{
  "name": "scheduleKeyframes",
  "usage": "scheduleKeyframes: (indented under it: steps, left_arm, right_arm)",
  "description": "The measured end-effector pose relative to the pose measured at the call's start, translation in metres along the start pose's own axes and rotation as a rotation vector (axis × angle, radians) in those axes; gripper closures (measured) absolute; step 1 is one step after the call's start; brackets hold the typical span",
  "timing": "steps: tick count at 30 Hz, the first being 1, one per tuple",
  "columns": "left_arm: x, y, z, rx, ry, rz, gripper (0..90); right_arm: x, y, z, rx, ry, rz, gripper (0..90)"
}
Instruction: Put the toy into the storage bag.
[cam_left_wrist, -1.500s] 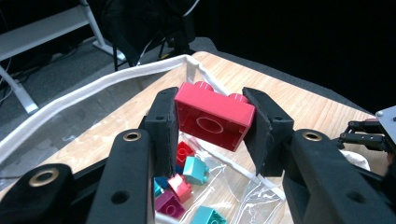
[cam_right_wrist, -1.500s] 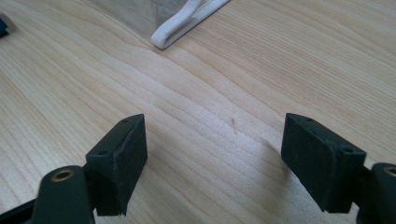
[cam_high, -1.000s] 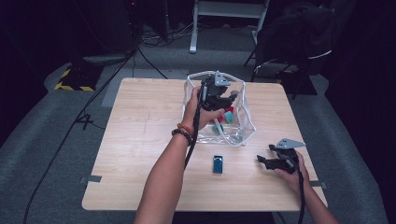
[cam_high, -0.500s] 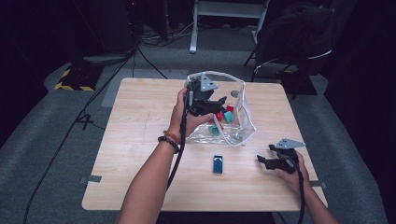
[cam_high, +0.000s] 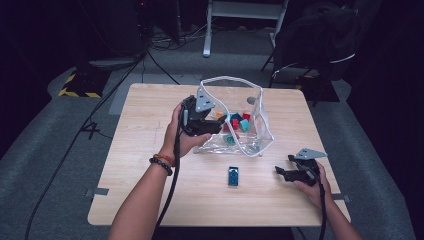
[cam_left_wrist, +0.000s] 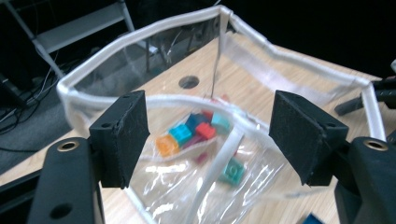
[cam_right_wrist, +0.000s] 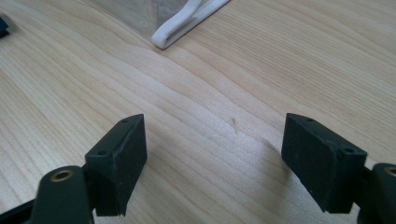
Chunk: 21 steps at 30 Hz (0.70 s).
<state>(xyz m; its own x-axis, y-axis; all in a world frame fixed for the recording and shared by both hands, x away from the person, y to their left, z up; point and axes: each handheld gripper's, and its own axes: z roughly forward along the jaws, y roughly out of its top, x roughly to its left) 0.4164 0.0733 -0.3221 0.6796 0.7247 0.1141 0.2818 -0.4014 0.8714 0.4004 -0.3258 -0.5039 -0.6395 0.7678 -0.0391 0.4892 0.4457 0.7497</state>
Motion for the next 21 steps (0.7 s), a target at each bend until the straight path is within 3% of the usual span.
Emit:
scheduleKeyframes:
  steps: [7, 10, 13, 19, 21]
  left_arm:
    - [0.002, -0.027, -0.005, 0.036, 0.003, -0.002, 26.6]
    - [-0.003, -0.042, -0.004, 0.054, -0.017, -0.019, 26.0]
    - [-0.011, -0.059, -0.001, 0.072, -0.035, -0.03, 25.9]
    - [-0.034, -0.091, 0.013, 0.13, -0.07, -0.004, 25.9]
    - [-0.043, -0.101, 0.019, 0.141, -0.099, -0.005, 25.9]
  right_arm:
    - [0.0, 0.0, 0.0, 0.001, 0.0, 0.001, 22.9]
    - [0.0, 0.0, 0.0, 0.0, 0.0, 0.002, 22.9]
    - [0.0, 0.0, 0.0, 0.0, 0.0, 0.002, 22.8]
    - [0.0, 0.0, 0.0, 0.001, -0.001, 0.003, 22.8]
    - [0.0, 0.0, 0.0, 0.001, 0.0, 0.005, 22.8]
